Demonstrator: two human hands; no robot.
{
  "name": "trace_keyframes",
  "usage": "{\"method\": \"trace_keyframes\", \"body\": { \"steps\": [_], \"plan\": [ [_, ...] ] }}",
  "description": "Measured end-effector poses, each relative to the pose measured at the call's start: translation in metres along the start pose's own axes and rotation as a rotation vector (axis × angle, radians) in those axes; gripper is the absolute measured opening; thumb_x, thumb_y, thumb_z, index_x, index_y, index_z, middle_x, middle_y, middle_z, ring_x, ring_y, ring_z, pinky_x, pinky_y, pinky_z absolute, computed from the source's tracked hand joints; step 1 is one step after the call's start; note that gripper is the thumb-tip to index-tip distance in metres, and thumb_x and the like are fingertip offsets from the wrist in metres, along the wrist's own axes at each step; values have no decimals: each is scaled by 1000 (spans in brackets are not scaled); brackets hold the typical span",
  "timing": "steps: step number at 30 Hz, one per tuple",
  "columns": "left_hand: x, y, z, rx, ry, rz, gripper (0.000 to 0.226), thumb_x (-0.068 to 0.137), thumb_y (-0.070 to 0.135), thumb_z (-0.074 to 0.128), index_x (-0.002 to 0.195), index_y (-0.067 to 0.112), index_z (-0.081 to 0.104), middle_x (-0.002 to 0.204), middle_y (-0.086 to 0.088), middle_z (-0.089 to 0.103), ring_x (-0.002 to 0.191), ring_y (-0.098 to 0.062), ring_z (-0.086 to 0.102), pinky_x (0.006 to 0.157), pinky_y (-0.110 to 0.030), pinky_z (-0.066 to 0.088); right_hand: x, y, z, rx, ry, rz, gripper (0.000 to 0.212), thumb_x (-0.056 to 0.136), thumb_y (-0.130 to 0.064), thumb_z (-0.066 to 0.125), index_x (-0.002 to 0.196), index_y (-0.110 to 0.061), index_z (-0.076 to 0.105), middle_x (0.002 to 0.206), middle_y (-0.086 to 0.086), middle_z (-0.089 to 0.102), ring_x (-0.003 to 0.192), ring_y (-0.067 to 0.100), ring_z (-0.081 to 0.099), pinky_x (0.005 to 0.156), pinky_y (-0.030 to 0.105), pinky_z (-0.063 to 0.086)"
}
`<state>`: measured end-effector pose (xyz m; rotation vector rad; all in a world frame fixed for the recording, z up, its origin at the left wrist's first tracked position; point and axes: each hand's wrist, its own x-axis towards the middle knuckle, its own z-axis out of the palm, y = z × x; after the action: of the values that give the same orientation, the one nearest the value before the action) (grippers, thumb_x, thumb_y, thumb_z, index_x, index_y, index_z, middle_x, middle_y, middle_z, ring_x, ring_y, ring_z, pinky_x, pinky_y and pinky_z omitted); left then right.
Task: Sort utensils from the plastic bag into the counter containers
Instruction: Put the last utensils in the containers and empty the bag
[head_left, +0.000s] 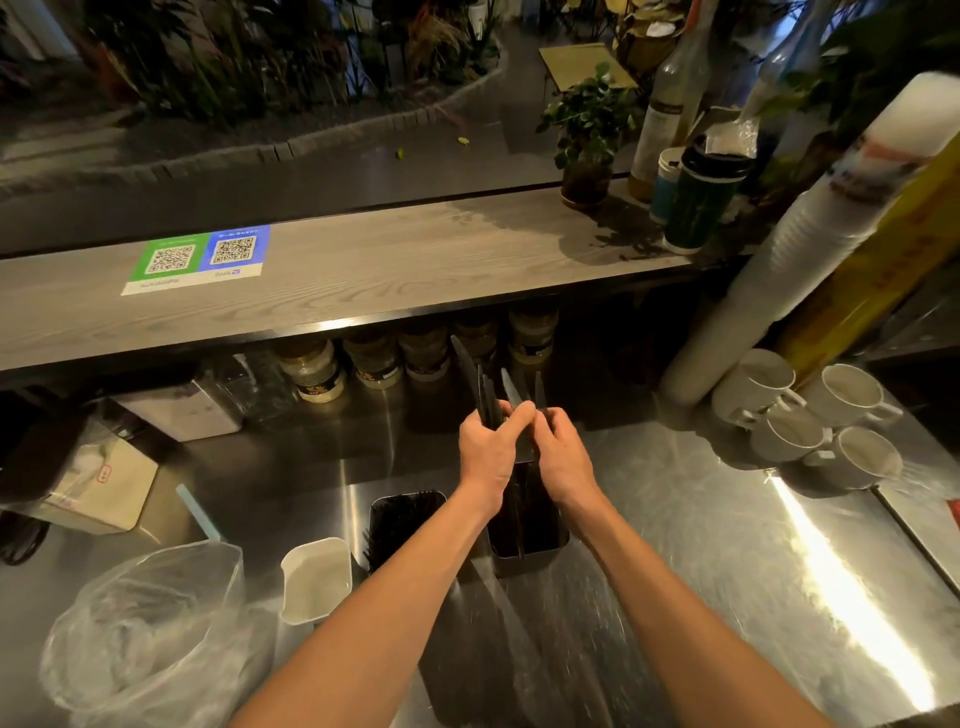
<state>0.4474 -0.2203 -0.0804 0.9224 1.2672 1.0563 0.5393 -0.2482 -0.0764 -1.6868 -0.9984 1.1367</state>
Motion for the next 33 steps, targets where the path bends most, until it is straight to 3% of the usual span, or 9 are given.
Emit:
{"method": "trace_keyframes", "body": {
  "steps": [7, 12, 16, 18, 21, 23, 26, 29, 33],
  "plan": [
    [6, 7, 9, 155, 1, 214, 7, 101, 26, 58, 94, 25, 60, 88, 5, 63, 79, 7, 61, 73, -13, 48, 5, 3, -8, 193, 97, -30, 11, 103, -31, 52, 100, -26, 61, 94, -3, 69, 90, 12, 67, 83, 33, 57],
    [9, 1, 15, 241, -25, 327, 16, 104, 26, 52, 92, 18, 60, 81, 5, 61, 75, 1, 60, 71, -11, 49, 8, 11, -12, 203, 153, -34, 11, 104, -31, 51, 99, -30, 61, 91, -3, 68, 88, 14, 68, 83, 34, 58],
    [13, -5, 19, 223, -45, 317, 22, 105, 34, 49, 88, 22, 58, 71, 8, 58, 68, -5, 58, 71, -22, 49, 6, 14, -19, 353, 105, 31, 39, 107, -44, 34, 110, -27, 69, 78, -4, 56, 73, 6, 55, 72, 23, 48],
    [12, -6, 22, 212, -50, 283, 22, 104, 41, 48, 89, 28, 58, 69, 11, 61, 68, -5, 59, 69, -24, 49, 3, 11, -22, 380, 76, 61, 54, 107, -49, 26, 110, -25, 74, 81, -5, 65, 75, 2, 62, 74, 20, 46],
    [6, -6, 24, 215, -61, 263, 31, 90, 62, 51, 96, 32, 59, 87, 6, 71, 86, -3, 69, 78, -18, 53, 4, 7, -17, 305, 44, 47, 42, 108, -41, 34, 110, -22, 72, 95, -3, 75, 92, 8, 69, 78, 24, 53],
    [4, -6, 22, 219, -67, 277, 38, 79, 67, 56, 94, 33, 59, 91, 6, 69, 86, 2, 68, 74, -17, 54, 5, 10, -14, 308, 21, 45, 31, 104, -41, 46, 112, -20, 67, 103, 2, 74, 99, 15, 70, 81, 31, 58],
    [4, -10, 16, 231, -82, 277, 29, 82, 55, 67, 93, 30, 60, 91, 6, 69, 85, 0, 69, 73, -19, 57, 1, 16, -9, 397, -7, 64, 22, 100, -33, 57, 114, -17, 62, 106, 3, 73, 99, 14, 71, 80, 28, 58],
    [4, -18, 11, 228, -55, 258, 17, 93, 47, 64, 92, 30, 63, 89, 5, 71, 86, -3, 70, 78, -23, 58, 1, 21, -5, 526, -38, 130, 15, 98, -23, 62, 108, -11, 63, 105, 11, 73, 100, 25, 71, 88, 42, 58],
    [0, -22, 9, 242, -25, 293, 13, 99, 40, 57, 89, 34, 60, 86, 6, 69, 82, 1, 67, 72, -14, 54, 1, 23, -3, 493, -52, 135, 12, 97, -20, 63, 102, -9, 64, 96, 9, 73, 91, 24, 71, 81, 38, 59]
  ]
}}
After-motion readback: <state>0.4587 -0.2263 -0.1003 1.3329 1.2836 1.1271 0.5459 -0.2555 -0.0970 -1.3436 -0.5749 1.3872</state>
